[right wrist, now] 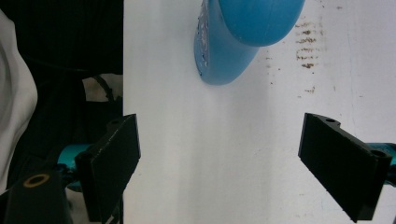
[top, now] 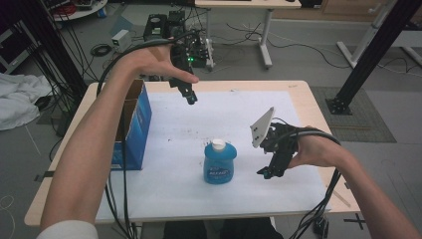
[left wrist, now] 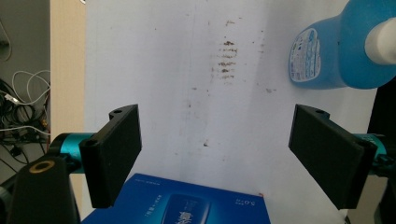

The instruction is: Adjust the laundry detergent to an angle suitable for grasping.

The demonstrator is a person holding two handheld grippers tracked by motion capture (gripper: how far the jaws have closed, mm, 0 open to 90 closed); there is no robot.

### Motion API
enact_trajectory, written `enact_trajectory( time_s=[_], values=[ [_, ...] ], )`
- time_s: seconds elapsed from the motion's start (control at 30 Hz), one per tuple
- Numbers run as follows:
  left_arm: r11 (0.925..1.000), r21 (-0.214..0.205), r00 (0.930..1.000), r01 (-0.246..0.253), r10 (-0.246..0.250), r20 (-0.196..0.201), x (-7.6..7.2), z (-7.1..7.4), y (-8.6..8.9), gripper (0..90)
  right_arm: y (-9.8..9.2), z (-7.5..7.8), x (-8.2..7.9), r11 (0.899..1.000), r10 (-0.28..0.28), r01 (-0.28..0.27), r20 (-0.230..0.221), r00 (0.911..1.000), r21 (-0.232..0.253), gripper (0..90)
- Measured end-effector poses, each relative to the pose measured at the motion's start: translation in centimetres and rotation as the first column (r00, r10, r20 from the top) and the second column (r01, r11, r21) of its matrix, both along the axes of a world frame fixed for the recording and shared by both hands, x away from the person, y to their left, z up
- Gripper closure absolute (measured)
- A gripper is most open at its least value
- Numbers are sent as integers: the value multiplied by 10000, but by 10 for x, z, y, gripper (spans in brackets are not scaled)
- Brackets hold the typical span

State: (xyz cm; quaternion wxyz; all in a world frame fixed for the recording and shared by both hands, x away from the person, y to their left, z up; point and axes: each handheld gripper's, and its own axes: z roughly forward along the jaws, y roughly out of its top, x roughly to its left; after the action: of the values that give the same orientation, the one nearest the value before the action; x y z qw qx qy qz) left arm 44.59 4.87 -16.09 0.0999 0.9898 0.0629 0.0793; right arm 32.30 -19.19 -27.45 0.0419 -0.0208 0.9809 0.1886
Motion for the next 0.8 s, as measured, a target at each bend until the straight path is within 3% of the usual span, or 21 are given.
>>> enact_trajectory(
  time_s=[0.4, 0.8],
  values=[
    [10000, 83, 9991, -35, 31, 435, 2, 25, -4, 173, 1, 4, -3, 9999, 112, -112, 48, 9999, 53, 119],
    [9974, 708, 9981, 102, -145, 605, -3, 21, -3, 173, 4, 3, -4, 10000, 84, -84, 87, 9999, -5, 119]
  ],
)
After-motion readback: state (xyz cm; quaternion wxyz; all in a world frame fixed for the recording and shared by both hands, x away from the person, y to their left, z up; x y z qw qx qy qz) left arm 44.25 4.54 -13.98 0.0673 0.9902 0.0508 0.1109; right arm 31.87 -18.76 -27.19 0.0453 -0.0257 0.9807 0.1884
